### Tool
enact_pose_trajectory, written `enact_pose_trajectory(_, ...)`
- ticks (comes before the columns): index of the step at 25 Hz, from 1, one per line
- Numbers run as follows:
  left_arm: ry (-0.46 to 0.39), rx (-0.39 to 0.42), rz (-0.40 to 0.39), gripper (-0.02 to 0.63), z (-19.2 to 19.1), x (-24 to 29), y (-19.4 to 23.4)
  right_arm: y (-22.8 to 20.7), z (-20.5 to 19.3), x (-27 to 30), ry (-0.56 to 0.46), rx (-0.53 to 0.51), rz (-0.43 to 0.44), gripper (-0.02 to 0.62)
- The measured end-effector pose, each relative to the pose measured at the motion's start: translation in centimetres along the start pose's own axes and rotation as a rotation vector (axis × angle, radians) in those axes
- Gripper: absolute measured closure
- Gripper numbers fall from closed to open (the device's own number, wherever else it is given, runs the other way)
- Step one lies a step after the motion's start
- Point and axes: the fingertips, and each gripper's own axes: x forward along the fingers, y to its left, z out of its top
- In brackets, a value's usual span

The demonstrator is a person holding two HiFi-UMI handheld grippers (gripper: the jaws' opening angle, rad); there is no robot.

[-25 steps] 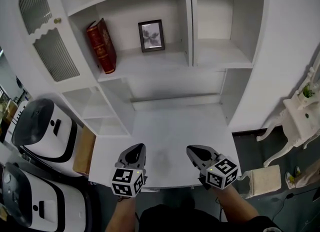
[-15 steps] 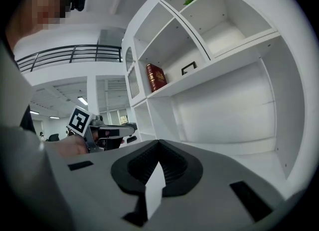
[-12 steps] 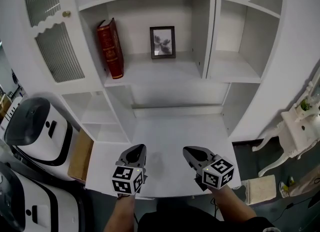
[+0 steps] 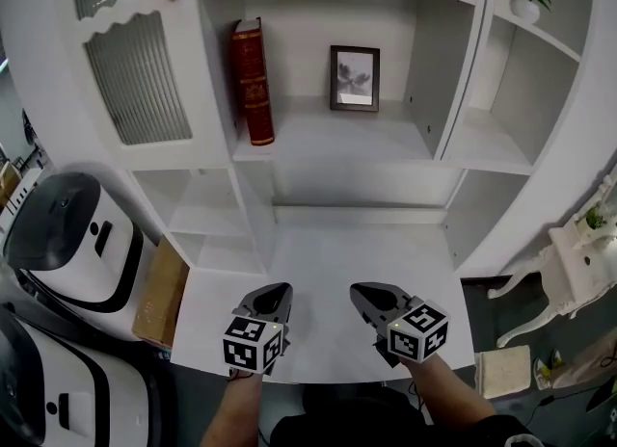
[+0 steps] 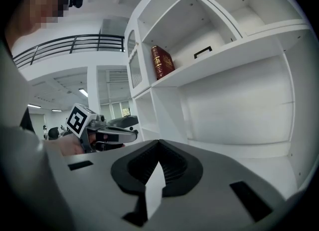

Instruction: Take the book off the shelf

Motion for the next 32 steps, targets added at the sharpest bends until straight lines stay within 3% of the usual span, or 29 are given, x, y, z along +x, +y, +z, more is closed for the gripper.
enact_pose_trajectory(5, -0.032, 0.001, 0.085, 0.595, 1.2, -0.4, 2.6, -0.7, 1.1, 2.1, -0.005, -0.007, 0.035, 0.581)
enact_pose_trajectory(11, -0.117, 0.057, 0.187, 0.595, 7.1, -0.4, 3.8, -2.2, 2.3, 2.6, -0.004, -0.04, 0.1, 0.581)
enact_pose_trajectory(17, -0.176, 0.059, 0.238, 0.595, 12.6, 0.2, 3.3, -3.2, 4.2, 2.3, -0.004, -0.05, 0.171, 0.581)
enact_pose_trajectory(32, -0.232, 0.085, 0.347, 0.587, 20.6, 1.1, 5.0, -4.1, 13.0, 5.1, -0.077, -0.159, 0.241, 0.581)
